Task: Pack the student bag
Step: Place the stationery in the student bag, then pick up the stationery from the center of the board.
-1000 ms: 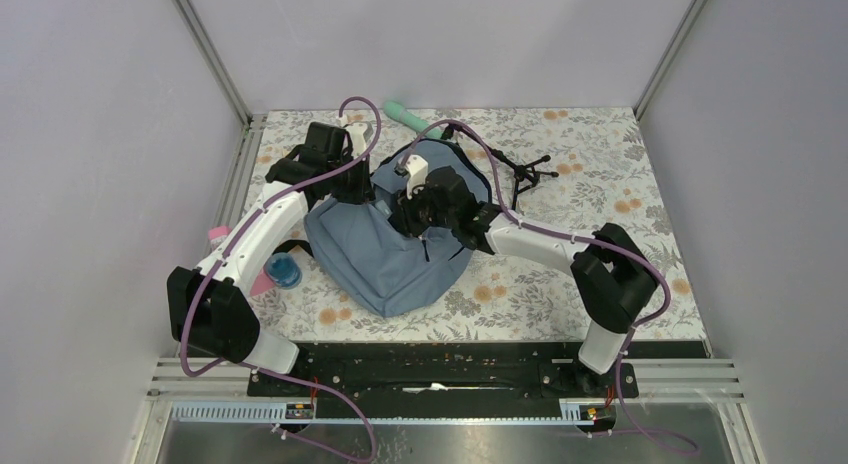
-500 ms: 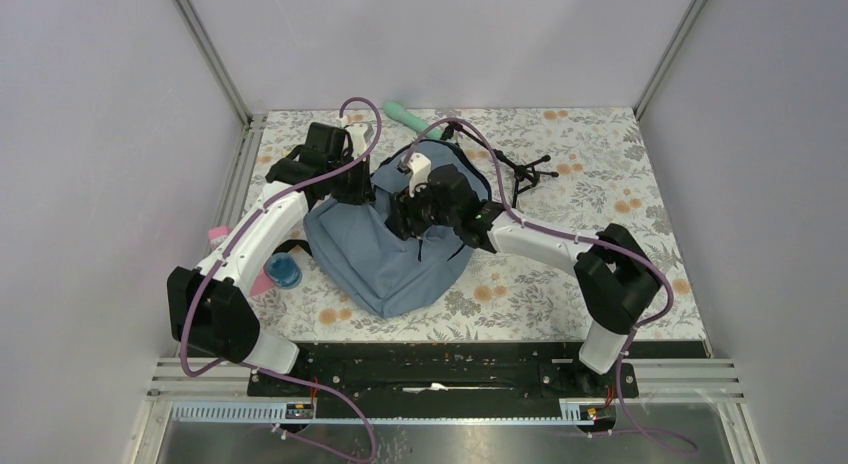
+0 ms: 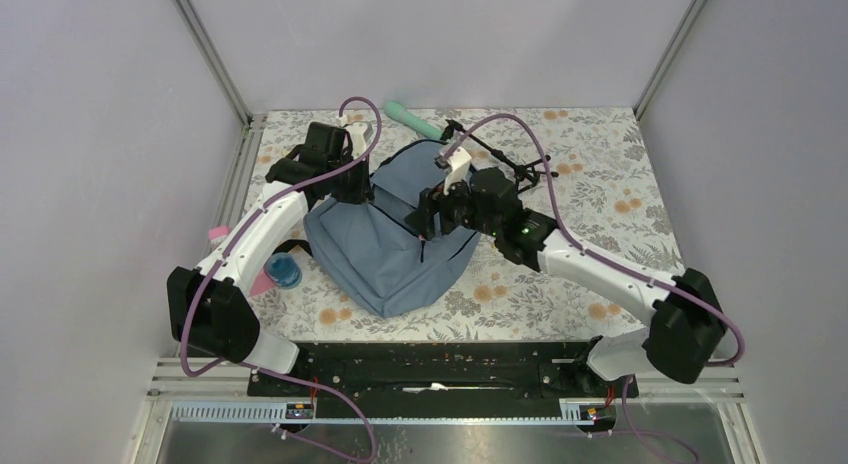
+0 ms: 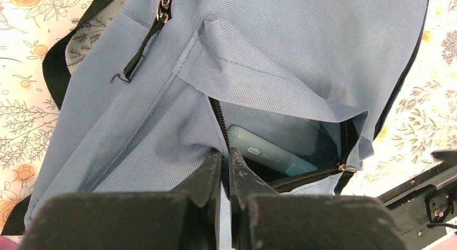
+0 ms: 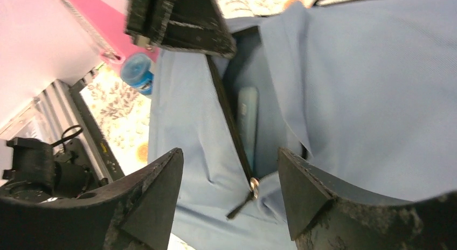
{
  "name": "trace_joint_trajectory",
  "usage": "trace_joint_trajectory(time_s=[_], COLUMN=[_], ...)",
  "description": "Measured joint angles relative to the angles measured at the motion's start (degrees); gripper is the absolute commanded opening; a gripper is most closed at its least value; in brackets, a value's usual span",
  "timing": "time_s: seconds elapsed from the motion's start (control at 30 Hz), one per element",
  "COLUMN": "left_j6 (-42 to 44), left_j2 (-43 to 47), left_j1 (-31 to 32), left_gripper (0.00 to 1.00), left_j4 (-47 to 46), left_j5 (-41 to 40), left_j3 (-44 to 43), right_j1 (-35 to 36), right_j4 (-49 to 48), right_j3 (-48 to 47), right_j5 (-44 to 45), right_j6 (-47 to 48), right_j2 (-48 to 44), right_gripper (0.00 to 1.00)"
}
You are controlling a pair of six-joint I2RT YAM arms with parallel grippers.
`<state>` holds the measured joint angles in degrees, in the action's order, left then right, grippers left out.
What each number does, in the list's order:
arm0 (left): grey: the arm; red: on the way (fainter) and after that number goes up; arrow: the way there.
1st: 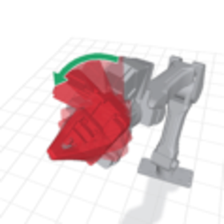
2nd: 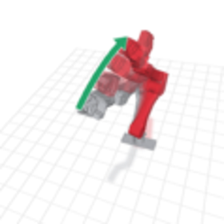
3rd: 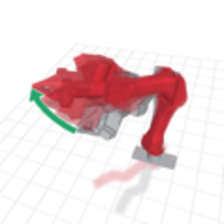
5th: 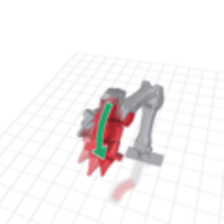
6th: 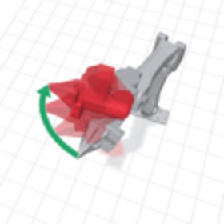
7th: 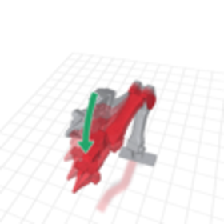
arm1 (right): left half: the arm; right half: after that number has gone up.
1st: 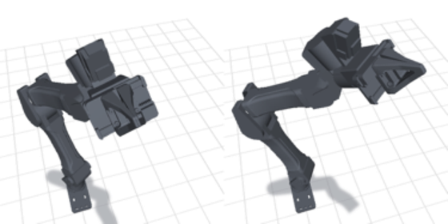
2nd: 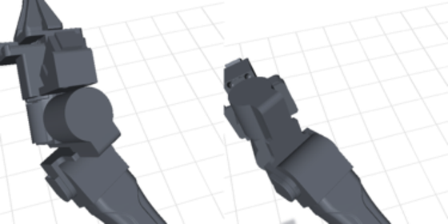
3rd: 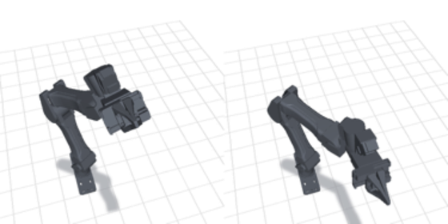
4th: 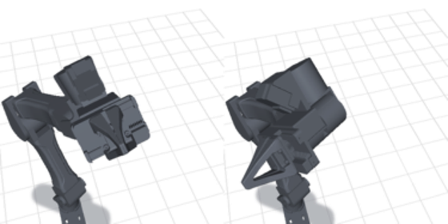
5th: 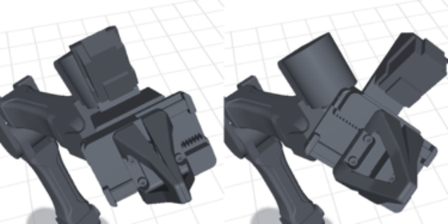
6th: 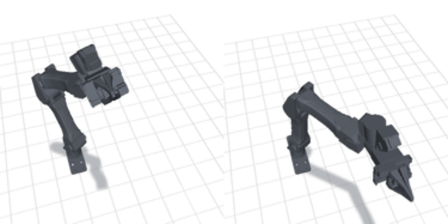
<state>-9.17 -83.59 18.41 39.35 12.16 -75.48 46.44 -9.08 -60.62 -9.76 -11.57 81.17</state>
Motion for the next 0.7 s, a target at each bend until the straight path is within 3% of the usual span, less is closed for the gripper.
trace_joint_trajectory(time_s=[0.13,0.33,0.7], left_j6=[0.11,0.15,0.15], left_j2=[0.00,0.00,0.00], left_j1=[0.00,0.00,0.00], left_gripper=[0.00,0.00,0.00], left_j4=[0.00,0.00,0.00], left_j5=[-0.15,-0.42,-0.50], left_j3=[0.00,0.00,0.00], right_j1=[-3.04,-14.47,-26.58], right_j4=[2.84,8.31,10.54], right_j3=[4.33,10.82,14.05], right_j5=[3.21,8.81,11.93], right_j6=[-1.42,-4.35,-9.84], right_j2=[-4.37,-8.41,-2.89], right_gripper=[0.75,0.83,0.87])
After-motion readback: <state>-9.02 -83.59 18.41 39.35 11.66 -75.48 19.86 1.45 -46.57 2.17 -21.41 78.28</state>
